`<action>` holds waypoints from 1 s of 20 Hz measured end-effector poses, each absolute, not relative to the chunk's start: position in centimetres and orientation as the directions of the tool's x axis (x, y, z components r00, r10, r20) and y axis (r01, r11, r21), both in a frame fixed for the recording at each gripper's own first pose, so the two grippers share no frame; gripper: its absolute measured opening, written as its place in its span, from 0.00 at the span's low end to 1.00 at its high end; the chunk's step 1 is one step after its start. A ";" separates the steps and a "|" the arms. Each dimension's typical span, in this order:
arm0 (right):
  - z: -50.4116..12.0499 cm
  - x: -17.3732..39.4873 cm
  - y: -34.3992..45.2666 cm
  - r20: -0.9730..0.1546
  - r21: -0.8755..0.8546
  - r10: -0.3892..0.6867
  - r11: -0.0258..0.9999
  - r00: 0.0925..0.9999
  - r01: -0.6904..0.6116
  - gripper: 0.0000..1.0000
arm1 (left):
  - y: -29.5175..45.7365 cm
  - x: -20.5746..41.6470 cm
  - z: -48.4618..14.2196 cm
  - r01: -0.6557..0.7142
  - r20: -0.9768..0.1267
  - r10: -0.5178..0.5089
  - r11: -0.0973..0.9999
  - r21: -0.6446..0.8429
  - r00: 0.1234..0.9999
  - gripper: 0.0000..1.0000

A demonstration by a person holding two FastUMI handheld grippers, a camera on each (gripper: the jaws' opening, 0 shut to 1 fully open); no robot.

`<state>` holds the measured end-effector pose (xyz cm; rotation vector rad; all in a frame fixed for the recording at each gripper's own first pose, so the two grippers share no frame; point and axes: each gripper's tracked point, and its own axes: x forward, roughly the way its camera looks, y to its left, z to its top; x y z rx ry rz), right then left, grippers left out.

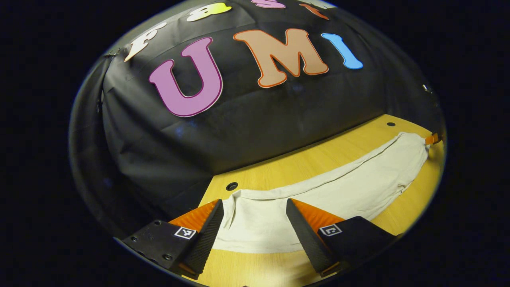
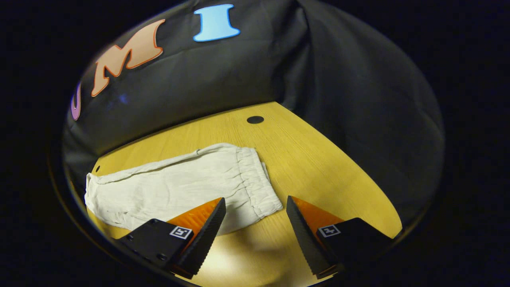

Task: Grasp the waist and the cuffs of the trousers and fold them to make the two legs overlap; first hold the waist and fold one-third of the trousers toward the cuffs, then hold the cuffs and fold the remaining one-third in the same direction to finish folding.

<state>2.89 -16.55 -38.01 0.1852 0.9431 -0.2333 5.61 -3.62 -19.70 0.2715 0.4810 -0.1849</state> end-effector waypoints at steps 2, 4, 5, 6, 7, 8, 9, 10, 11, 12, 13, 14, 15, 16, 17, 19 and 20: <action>-38.8 2.7 -16.4 -0.833 0.089 -0.100 0.947 0.545 0.310 0.97 | -3.8 5.1 -19.3 0.234 -0.478 -0.106 0.948 0.216 0.872 0.96; -39.7 2.7 -16.3 -0.846 0.126 -0.080 0.931 0.527 0.344 0.97 | -4.2 4.8 -19.0 0.231 -0.476 -0.104 0.949 0.216 0.873 0.96; -39.9 2.6 -16.3 -0.854 0.140 -0.071 0.923 0.516 0.359 0.97 | -4.3 4.7 -18.8 0.231 -0.475 -0.103 0.948 0.220 0.874 0.96; -40.1 2.6 -16.2 -0.863 0.152 -0.059 0.917 0.501 0.370 0.97 | -4.5 4.6 -18.6 0.231 -0.473 -0.102 0.947 0.223 0.875 0.96; -39.8 3.3 -16.4 -0.851 0.159 -0.064 0.915 0.522 0.371 0.97 | -4.6 4.5 -18.6 0.230 -0.472 -0.101 0.947 0.224 0.876 0.96; -40.3 3.1 -16.2 -0.856 0.164 -0.055 0.914 0.514 0.370 0.96 | -4.8 4.5 -18.5 0.230 -0.472 -0.101 0.947 0.224 0.876 0.96; -40.4 3.3 -16.7 -0.852 0.150 -0.071 0.917 0.519 0.370 0.96 | -4.9 4.3 -18.5 0.230 -0.474 -0.100 0.947 0.224 0.875 0.96; -40.6 3.2 -16.7 -0.857 0.155 -0.064 0.914 0.512 0.375 0.83 | -5.1 4.2 -18.4 0.228 -0.476 -0.097 0.947 0.225 0.874 0.96; -40.5 3.5 -16.8 -0.856 0.170 -0.058 0.906 0.513 0.388 0.76 | -5.2 4.0 -18.4 0.225 -0.475 -0.095 0.948 0.225 0.875 0.96; -40.6 3.3 -17.0 -0.863 0.182 -0.049 0.899 0.503 0.399 0.75 | -5.4 3.9 -18.2 0.223 -0.473 -0.095 0.949 0.223 0.876 0.96; -40.6 3.5 -17.1 -0.861 0.189 -0.047 0.894 0.506 0.406 0.71 | -5.7 3.8 -18.3 0.223 -0.472 -0.096 0.949 0.221 0.876 0.96; -40.5 3.3 -17.0 -0.865 0.197 -0.034 0.895 0.501 0.400 0.62 | -5.9 3.6 -18.3 0.222 -0.476 -0.093 0.949 0.223 0.875 0.96; -40.5 3.6 -16.6 -0.862 0.220 -0.005 0.897 0.507 0.384 0.53 | -6.0 3.4 -18.4 0.222 -0.479 -0.091 0.949 0.224 0.873 0.96; -40.5 3.8 -16.5 -0.860 0.231 0.003 0.895 0.510 0.383 0.36 | -6.1 3.2 -18.4 0.221 -0.480 -0.089 0.949 0.225 0.873 0.96; -40.4 4.2 -16.8 -0.854 0.232 0.000 0.895 0.521 0.380 0.29 | -6.3 3.1 -18.4 0.219 -0.480 -0.087 0.949 0.226 0.873 0.96; -40.3 4.0 -17.2 -0.854 0.214 0.005 0.914 0.520 0.344 0.19 | -6.4 2.6 -18.2 0.212 -0.478 -0.083 0.952 0.221 0.874 0.96; -40.1 4.1 -17.6 -0.854 0.194 -0.007 0.924 0.520 0.331 0.19 | -6.5 2.5 -18.1 0.206 -0.478 -0.080 0.954 0.218 0.875 0.96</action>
